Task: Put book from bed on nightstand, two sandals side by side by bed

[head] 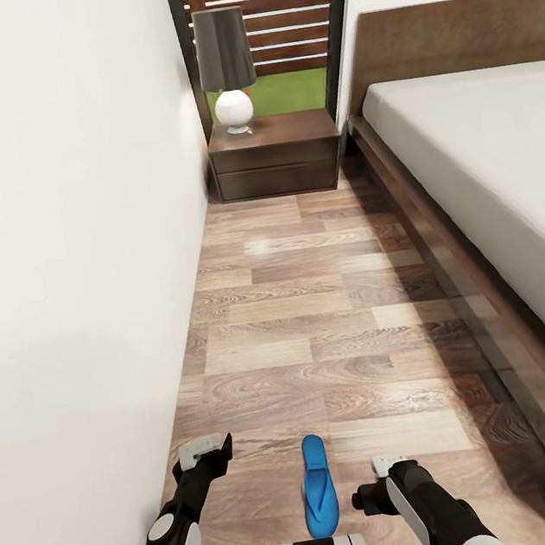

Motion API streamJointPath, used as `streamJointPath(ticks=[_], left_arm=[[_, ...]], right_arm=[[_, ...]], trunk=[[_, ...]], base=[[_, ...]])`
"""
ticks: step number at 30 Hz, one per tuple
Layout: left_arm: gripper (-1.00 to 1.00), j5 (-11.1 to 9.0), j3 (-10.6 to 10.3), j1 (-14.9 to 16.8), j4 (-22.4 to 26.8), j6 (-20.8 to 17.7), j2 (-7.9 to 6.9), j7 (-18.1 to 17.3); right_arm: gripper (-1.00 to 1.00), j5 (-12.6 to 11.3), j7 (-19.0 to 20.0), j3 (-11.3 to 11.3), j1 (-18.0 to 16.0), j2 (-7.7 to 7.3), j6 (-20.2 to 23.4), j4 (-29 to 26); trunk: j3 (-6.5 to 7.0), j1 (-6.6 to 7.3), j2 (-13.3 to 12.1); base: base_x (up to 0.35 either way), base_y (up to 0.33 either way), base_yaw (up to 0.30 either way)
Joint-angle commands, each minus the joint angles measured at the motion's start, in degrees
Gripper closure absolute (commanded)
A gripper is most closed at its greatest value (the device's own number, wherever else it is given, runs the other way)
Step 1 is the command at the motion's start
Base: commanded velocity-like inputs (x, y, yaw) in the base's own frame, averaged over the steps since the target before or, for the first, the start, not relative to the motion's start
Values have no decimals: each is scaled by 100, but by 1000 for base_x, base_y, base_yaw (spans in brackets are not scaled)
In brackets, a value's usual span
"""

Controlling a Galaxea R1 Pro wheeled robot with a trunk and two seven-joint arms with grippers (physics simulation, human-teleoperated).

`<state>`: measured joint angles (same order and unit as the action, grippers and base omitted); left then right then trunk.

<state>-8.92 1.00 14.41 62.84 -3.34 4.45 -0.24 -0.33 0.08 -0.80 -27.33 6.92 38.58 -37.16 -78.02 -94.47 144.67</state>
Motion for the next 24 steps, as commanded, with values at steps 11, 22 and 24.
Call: streamJointPath(ticks=[11,22,24], left_arm=[[-100,-57,5,0,9,-35,4,-3],[-100,-57,11,0,9,-35,4,-3],[-100,-59,14,0,9,-35,4,-3]], right_arm=[[-100,-3,1,-8,-1,2,27,-11],[-100,-3,1,-8,-1,2,27,-2],[-100,-3,1,-8,-1,2,27,-2]], trunk=[[-4,1,2],[-4,1,2],[-4,1,2]], base=[[0,0,0],[0,0,0],[0,0,0]])
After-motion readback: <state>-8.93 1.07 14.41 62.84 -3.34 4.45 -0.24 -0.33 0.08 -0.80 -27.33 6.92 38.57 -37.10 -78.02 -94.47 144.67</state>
